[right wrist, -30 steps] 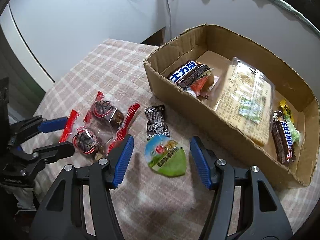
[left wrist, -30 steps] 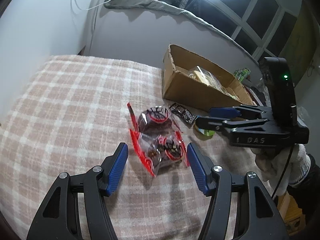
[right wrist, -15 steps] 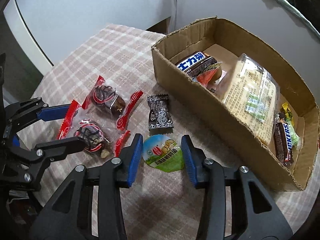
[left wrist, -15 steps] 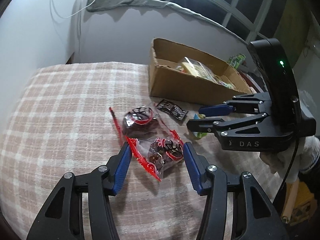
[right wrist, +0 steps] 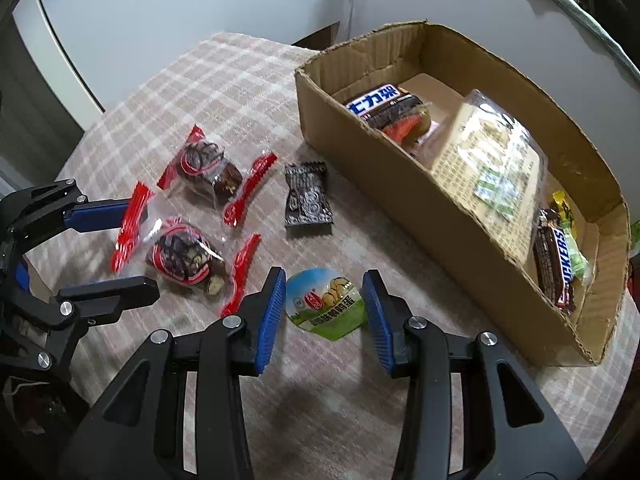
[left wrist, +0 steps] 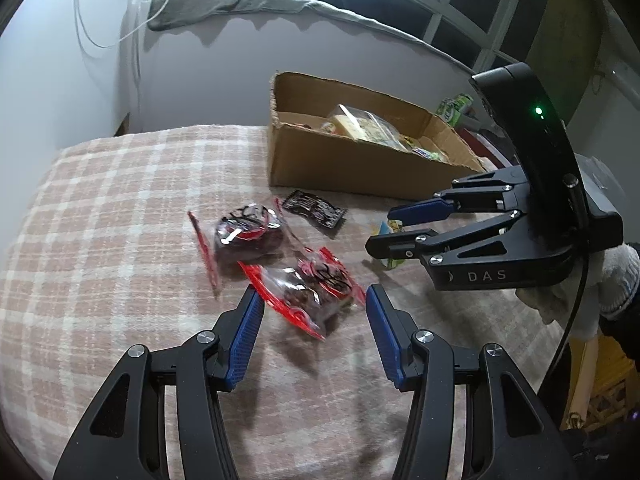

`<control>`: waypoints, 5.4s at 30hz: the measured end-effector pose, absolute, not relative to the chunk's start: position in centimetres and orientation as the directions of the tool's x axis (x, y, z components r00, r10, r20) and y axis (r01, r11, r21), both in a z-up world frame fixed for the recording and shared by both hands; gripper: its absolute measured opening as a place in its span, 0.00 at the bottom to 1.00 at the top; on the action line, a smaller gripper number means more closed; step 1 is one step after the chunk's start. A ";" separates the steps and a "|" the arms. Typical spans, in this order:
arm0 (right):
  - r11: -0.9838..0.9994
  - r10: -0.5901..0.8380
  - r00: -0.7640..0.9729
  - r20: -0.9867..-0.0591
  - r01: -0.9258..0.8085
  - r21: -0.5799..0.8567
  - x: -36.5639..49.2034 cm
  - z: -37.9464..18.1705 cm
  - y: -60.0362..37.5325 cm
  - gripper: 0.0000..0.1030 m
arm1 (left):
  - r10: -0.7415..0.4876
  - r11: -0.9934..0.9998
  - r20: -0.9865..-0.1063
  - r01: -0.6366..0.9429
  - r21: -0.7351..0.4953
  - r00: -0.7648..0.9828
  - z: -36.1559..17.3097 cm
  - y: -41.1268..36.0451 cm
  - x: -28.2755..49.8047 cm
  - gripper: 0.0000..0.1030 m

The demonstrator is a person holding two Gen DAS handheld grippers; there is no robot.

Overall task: Organize snacks
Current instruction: 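Grasp a red chocolate pack with the left tool while the right tool grasps the cup jelly, then carry the chocolate pack and cup jelly over the box with both tools, then open both tools to drop the chocolate pack and cup jelly into the box, then move both open tools back toward the remaining snacks on the table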

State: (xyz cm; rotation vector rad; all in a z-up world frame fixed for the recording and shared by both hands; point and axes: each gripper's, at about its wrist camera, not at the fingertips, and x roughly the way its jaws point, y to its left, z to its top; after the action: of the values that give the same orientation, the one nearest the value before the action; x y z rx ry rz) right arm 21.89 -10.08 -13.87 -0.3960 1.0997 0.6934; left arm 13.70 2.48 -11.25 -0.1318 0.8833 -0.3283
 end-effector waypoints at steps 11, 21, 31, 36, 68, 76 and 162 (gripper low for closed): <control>0.728 0.417 0.245 -0.876 -0.667 0.160 21.4 -12.2 -14.2 0.48 | -0.370 0.928 -0.730 0.253 -0.272 0.574 -10.5 2.6 11.8 0.51; 0.744 0.473 0.255 -0.843 -0.628 0.227 22.2 -12.6 -14.5 0.74 | -0.307 0.949 -0.764 0.248 -0.197 0.567 -10.6 2.6 13.7 0.53; 0.742 0.475 0.206 -0.855 -0.617 0.263 23.6 -13.9 -12.4 0.74 | -0.289 0.941 -0.799 0.309 -0.137 0.527 -11.8 0.4 15.8 0.54; 0.740 0.435 0.196 -0.879 -0.634 0.225 22.8 -14.6 -11.5 0.74 | -0.279 0.940 -0.808 0.319 -0.120 0.519 -12.7 -0.1 16.0 0.54; 0.751 0.396 0.257 -0.882 -0.644 0.149 20.4 -12.5 -15.3 0.37 | -0.264 0.952 -0.768 0.287 -0.109 0.584 -11.1 -0.4 14.2 0.38; 0.772 0.419 0.325 -0.848 -0.619 0.145 20.5 -9.2 -17.8 0.37 | -0.280 0.950 -0.719 0.290 -0.113 0.636 -8.0 -0.7 14.7 0.38; 0.927 0.282 0.544 -0.790 -0.366 0.079 31.1 -6.0 -25.2 0.85 | -0.177 0.982 -0.721 0.167 -0.086 0.671 -4.5 -0.2 26.0 0.56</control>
State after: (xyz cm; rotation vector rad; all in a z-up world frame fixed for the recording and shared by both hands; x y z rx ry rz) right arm 31.11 -25.21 -5.98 -0.0996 0.9184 0.3847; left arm 26.05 -0.20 -4.52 -0.0129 0.8132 -0.1933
